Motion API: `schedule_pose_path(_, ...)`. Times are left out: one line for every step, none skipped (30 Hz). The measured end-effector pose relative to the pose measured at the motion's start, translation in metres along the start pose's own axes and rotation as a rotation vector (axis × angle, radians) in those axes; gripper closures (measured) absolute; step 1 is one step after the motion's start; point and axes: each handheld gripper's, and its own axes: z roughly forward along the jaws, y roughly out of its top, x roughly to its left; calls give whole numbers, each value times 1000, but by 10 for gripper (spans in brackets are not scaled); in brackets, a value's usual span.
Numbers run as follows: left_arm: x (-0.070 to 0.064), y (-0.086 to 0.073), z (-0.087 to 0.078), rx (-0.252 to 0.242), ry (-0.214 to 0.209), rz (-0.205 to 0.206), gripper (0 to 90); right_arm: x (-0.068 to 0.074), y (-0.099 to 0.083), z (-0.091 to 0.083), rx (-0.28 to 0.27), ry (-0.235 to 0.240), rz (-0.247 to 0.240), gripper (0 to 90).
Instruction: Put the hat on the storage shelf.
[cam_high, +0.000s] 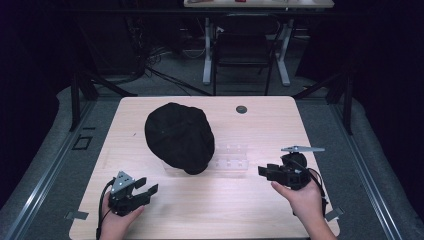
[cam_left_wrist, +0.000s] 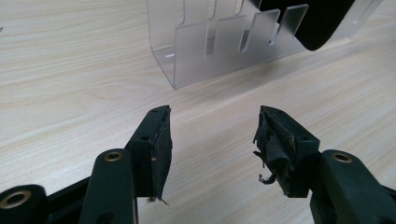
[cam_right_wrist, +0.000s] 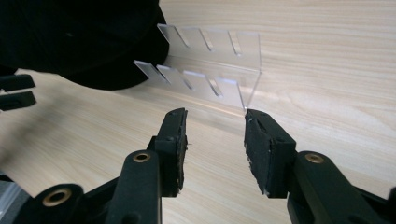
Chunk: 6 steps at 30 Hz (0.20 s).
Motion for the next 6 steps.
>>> schedule_pose_path(0, 0, 0, -4, 0, 7, 454, -1, -4, 1, -12, -3, -8, 580)
schedule_pose_path(-1, 0, 1, -4, 3, 12, 453, -2, -8, 2, -17, -9, -6, 577)
schedule_pose_path(-1, 0, 1, -7, -3, 9, 452, -4, -12, 3, -20, -14, -14, 572)
schedule_pose_path(-1, 0, 1, -13, -12, 1, 453, -5, -16, 3, -33, -13, -12, 563)
schedule_pose_path(-1, 0, 1, -20, -16, 3, 452, -7, -19, 4, -39, -4, -8, 550)
schedule_pose_path(-2, 1, 1, -25, -16, 4, 445, -10, -23, 4, -47, -2, 2, 534)
